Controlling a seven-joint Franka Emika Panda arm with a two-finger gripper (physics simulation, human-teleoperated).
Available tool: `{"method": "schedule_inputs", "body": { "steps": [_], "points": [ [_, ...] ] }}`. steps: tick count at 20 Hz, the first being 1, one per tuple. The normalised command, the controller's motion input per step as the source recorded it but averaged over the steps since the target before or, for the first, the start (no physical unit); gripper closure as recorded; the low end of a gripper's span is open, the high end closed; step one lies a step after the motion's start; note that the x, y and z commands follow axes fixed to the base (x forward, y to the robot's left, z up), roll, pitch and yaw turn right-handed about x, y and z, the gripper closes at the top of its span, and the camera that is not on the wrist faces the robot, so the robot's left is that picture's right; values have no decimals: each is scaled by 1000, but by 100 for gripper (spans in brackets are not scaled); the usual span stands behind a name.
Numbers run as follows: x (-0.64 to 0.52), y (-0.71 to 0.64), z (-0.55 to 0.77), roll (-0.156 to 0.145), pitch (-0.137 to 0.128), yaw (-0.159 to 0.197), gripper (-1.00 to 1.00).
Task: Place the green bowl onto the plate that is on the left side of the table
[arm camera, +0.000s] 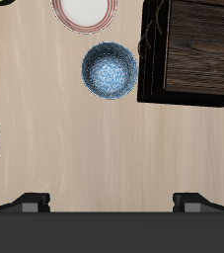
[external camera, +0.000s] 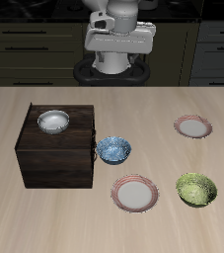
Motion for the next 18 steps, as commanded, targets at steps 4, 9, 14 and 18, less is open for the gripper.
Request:
{"method": "schedule_inputs", "body": {
  "steps": [4,9,14,18],
  "points": [
    [93,220,75,23,-8,7,-100],
    [100,177,139,20,-26,12,-100],
    [207,231,83,6,15,-12,-100],
    [221,262,0,20,3,-4,-100]
  ]
}}
